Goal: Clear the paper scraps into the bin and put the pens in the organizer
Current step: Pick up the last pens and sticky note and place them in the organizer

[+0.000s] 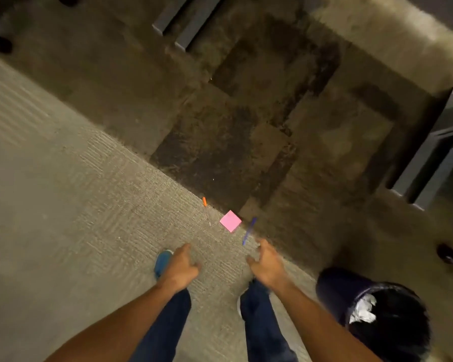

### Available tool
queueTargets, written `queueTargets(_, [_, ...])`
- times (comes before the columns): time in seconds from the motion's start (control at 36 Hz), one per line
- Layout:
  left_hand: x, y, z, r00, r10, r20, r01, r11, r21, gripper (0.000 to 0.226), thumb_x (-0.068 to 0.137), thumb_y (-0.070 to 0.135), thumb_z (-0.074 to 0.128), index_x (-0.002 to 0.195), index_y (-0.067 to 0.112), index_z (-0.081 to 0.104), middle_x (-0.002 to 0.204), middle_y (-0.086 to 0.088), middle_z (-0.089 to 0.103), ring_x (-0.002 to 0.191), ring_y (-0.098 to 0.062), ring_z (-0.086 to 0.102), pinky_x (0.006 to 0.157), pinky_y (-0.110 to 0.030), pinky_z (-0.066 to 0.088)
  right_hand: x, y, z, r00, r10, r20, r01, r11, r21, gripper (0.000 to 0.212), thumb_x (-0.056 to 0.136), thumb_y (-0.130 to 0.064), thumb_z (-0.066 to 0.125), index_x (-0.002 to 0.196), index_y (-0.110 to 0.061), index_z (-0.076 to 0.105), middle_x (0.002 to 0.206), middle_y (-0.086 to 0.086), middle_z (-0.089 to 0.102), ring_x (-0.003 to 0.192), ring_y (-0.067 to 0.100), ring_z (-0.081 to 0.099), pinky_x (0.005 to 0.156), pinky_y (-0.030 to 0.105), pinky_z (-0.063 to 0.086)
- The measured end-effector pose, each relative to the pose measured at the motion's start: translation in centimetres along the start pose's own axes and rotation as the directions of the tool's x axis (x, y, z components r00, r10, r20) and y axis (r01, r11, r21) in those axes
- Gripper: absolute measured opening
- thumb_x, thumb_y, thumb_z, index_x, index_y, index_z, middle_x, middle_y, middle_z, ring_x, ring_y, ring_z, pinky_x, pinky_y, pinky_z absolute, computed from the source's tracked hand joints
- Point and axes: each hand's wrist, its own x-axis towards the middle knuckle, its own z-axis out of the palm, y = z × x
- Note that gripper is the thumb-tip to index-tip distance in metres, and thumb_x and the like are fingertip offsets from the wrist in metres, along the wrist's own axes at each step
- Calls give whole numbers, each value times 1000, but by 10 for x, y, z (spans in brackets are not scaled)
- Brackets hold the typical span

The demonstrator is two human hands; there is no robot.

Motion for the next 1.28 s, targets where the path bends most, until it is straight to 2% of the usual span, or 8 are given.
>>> queueTargets(0.17, [115,-27,35,995,44,-89,-42,999,27,55,88,19,67,139,16,44,133,-5,50,113,-19,54,95,-26,42,126,41,40,997,80,-6,-80,997,11,49,95,-20,59,141,-12,44,116,13,66,108,32,63,85,34,49])
queueTargets(0.36, [253,-47,68,989,84,-123,-75,994,82,43,85,17,70,123,6,54,118,-13,60,107,-28,59,85,-31,49,244,88,81,989,146,-21,-147,988,-49,20,89,-15,57,105,-11,68,111,17,69,106,34,65,81,31,50])
queueTargets(0.47, [317,-56,83,984,61,-166,-47,995,86,42,83,21,72,119,6,57,116,-13,62,106,-29,60,78,-25,42,292,108,107,975,218,-42,-221,974,-58,24,91,-18,56,107,-10,71,114,16,69,104,31,66,73,25,44])
queueTargets(0.67, [376,-62,107,936,24,-351,-30,999,-11,55,78,24,77,117,10,42,101,-5,59,93,-24,62,83,-35,51,337,131,139,924,330,-193,-346,937,-55,37,92,-28,62,116,0,63,121,20,66,113,34,64,90,38,53])
queueTargets(0.81, [387,-63,118,887,32,-460,-72,995,-69,59,76,21,79,117,7,40,107,-9,62,97,-27,64,90,-39,52,347,140,149,921,285,-266,-331,933,-145,50,97,-41,58,126,0,54,130,19,60,124,32,57,99,37,46])
queueTargets(0.97, [394,-68,118,867,77,-493,-83,997,9,38,82,12,73,113,6,53,103,-14,69,97,-24,67,89,-35,52,346,139,152,932,223,-285,-288,934,-210,40,101,-29,47,124,3,55,126,23,62,119,36,59,94,38,48])
queueTargets(1.14, [391,-64,122,885,133,-446,-99,990,99,21,93,13,51,109,2,60,115,-19,61,105,-29,61,90,-33,46,345,102,158,967,34,-251,-52,997,-65,33,98,-15,51,127,0,44,119,25,61,108,42,62,90,43,49])
queueTargets(1.28, [390,-58,128,916,116,-384,-110,993,39,21,92,5,49,111,2,59,119,-19,58,108,-28,59,92,-28,45,350,74,165,967,-34,-251,7,994,-110,61,95,-44,58,134,-1,38,129,22,55,117,37,57,94,40,46])
